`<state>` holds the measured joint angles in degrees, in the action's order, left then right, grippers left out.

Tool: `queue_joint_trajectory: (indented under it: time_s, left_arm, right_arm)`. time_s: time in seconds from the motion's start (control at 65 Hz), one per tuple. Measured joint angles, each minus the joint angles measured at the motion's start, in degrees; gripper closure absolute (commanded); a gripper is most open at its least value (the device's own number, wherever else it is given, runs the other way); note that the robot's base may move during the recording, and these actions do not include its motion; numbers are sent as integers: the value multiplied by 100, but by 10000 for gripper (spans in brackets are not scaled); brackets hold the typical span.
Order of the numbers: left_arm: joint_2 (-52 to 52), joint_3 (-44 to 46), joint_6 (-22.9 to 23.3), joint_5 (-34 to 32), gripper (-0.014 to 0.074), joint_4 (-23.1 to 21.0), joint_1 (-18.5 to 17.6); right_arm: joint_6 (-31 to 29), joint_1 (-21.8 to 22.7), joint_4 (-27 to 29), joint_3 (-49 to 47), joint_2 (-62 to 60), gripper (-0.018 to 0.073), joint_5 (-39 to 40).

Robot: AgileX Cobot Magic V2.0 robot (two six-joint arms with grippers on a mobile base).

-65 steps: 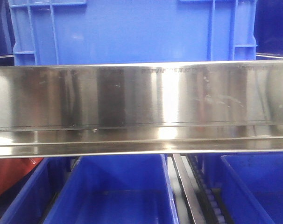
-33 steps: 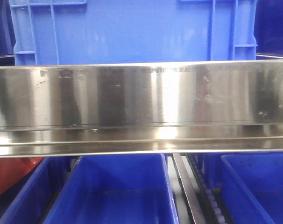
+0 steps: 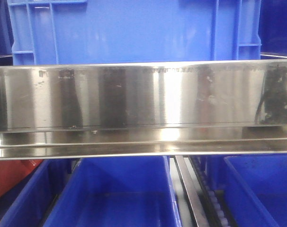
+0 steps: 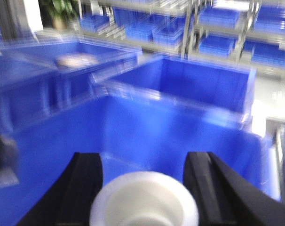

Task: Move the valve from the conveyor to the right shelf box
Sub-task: 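Lower the valves into the blue bins and open both grippers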

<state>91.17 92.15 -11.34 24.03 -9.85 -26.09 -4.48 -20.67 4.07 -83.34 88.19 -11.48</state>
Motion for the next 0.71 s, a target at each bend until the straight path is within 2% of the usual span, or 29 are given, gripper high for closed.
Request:
queue_joint_trajectory:
  time_s: [0.108, 0.215, 0.292, 0.384, 0.477, 0.6, 0.707]
  left_arm:
    - [235, 0, 159, 11, 690, 0, 48]
    - [385, 10, 301, 11, 594, 0, 96]
    - [461, 10, 338, 38, 489, 0, 107]
    - [532, 10, 351, 141, 371, 0, 107]
    - [606, 10, 361, 249, 268, 0, 107]
    - [636, 22, 361, 236, 198, 0, 107]
    - [636, 56, 369, 175, 195, 0, 107]
  right_arm:
    - [0, 0, 0, 0, 259, 721, 0]
    - [0, 0, 10, -8, 413, 688, 12]
    - [0, 0, 22, -8, 494, 551, 12]
    - [0, 0, 22, -8, 596, 342, 12]
    - [0, 0, 30, -8, 646, 202, 0]
    - [0, 0, 30, -76, 646, 165, 153]
    - [0, 23, 30, -88, 646, 168, 167]
